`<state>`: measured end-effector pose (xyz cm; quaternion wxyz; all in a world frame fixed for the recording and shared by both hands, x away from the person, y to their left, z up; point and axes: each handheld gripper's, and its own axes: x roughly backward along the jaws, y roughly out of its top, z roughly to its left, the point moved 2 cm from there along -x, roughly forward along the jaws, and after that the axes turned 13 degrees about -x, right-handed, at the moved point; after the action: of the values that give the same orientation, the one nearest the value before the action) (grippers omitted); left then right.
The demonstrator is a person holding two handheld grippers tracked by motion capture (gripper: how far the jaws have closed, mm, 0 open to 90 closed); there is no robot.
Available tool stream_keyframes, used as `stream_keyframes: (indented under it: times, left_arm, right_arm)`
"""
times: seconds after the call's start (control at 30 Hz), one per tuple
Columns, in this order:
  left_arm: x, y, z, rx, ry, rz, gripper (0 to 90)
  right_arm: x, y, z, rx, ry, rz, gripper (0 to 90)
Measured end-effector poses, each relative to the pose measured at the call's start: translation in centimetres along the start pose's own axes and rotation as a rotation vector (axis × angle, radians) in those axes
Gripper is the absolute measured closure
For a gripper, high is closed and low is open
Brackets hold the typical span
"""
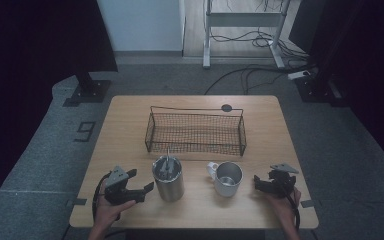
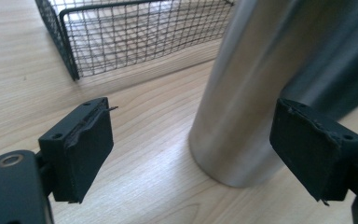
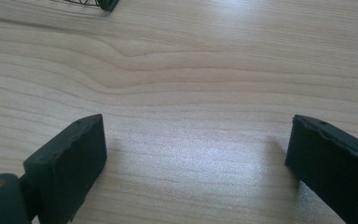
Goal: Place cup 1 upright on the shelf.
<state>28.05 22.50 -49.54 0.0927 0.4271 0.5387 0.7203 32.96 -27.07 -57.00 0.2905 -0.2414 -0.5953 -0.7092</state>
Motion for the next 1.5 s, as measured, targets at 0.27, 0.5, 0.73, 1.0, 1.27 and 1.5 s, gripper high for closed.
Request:
stream_keyframes:
  times: [0.27, 0.5, 0.73, 1.0, 1.27, 1.5]
  left_arm:
    - [0.7, 0.6, -0.7, -0.028, -0.045, -0.013, 12.3]
    - [0.8, 0.8, -1.0, -0.036, -0.066, -0.022, 11.9]
    - [0.2, 1.0, -1.6, -0.050, -0.093, -0.012, 9.2]
    - [-0.2, 1.5, -2.4, -0.062, -0.112, -0.015, 5.6]
    - [-0.8, 2.0, -2.8, -0.045, -0.121, -0.022, 3.6]
    - [-1.0, 2.4, -3.1, -0.037, -0.111, -0.046, 3.9]
  right_arm:
    - [0.1, 0.0, -0.1, -0.006, -0.003, -0.002, 5.0]
    - [0.1, 0.0, -0.1, -0.006, -0.003, -0.002, 5.0]
    - [0.1, 0.0, -0.1, -0.005, -0.003, -0.003, 5.1]
    - [0.1, 0.0, -0.1, -0.005, -0.004, -0.003, 5.2]
    - [0.1, 0.0, -0.1, -0.005, -0.006, -0.003, 5.6]
    - [0.1, 0.0, -0.1, -0.007, -0.005, -0.005, 5.8]
